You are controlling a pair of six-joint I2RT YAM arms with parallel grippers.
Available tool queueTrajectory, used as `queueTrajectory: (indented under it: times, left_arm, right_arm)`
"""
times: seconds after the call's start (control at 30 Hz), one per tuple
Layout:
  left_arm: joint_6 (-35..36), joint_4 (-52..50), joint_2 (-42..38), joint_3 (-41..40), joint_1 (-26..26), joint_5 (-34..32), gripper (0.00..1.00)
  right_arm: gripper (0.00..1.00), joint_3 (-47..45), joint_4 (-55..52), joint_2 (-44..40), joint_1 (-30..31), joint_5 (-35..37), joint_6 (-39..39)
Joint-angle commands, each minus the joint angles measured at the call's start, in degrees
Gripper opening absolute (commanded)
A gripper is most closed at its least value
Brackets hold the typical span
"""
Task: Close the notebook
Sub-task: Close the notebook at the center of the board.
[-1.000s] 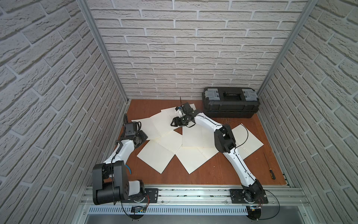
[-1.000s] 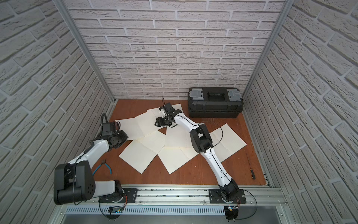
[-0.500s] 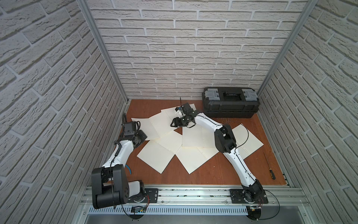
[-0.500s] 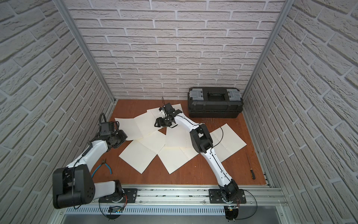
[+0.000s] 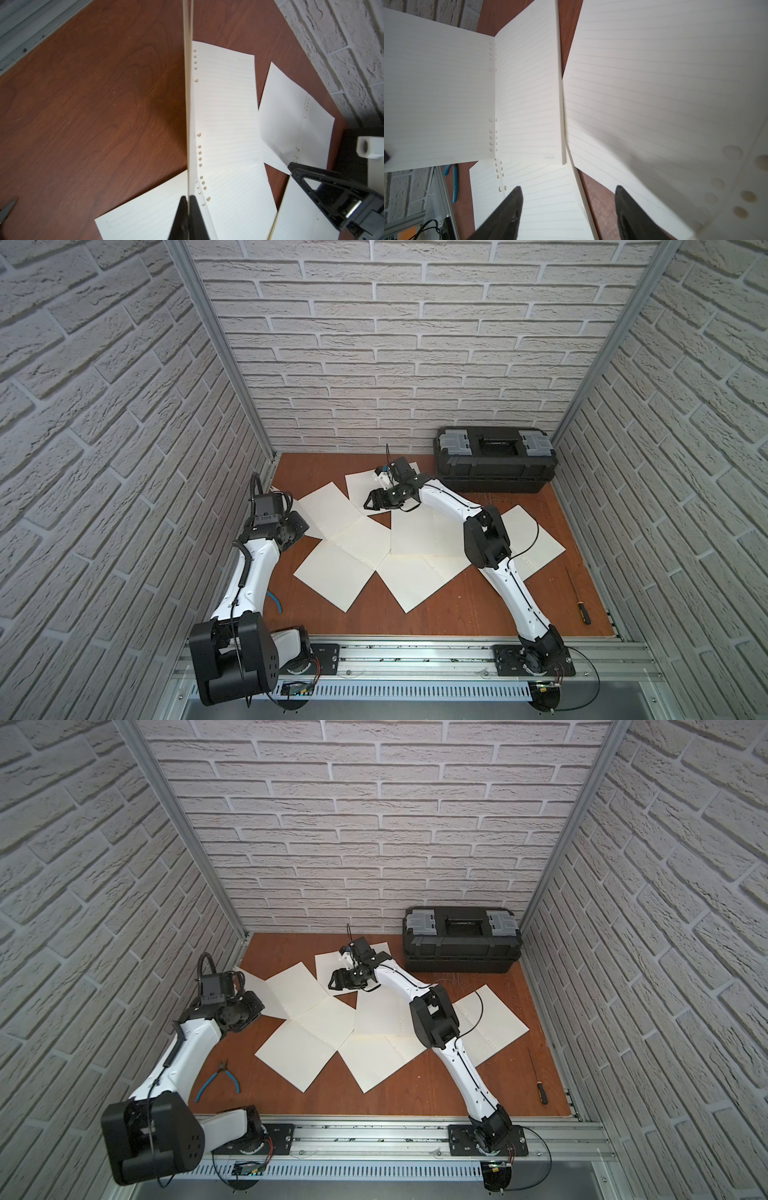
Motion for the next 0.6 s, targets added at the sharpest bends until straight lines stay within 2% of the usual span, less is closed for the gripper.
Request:
queueTrajectory:
  times: [0.0, 0.23, 0.27, 0.33, 0.43, 0.57]
  left_arm:
    - [2.39, 0.76, 0.2, 2.59, 0.52, 2.95, 0.01]
    - [3.67, 3.71, 3.65, 4.49, 0.52, 5.63, 0.08]
    - [3.75, 4.07, 4.11, 4.64, 0.52, 5.76, 0.1]
    - [3.76, 4.73, 5.08, 4.9, 0.52, 6.18, 0.23]
    - [3.75, 5.83, 6.57, 5.47, 0.52, 6.68, 0.34]
    - [3.75, 7.6, 8.88, 6.55, 0.52, 8.07, 0.39]
  right_arm:
    - [0.7, 0.36, 1.26, -1.42, 0.6, -1.85, 1.44]
    - [0.7, -0.35, 4.11, -1.38, 0.66, -2.95, 3.36]
    - [0.7, -0.35, 4.12, -1.37, 0.69, -2.95, 3.36]
    - [0.71, -0.35, 3.89, -1.45, 0.69, -2.86, 3.14]
    - [0.71, -0.7, 3.76, -1.78, 0.69, -2.61, 2.86]
    - [0.71, -2.03, 4.42, -2.49, 0.68, -2.5, 3.0]
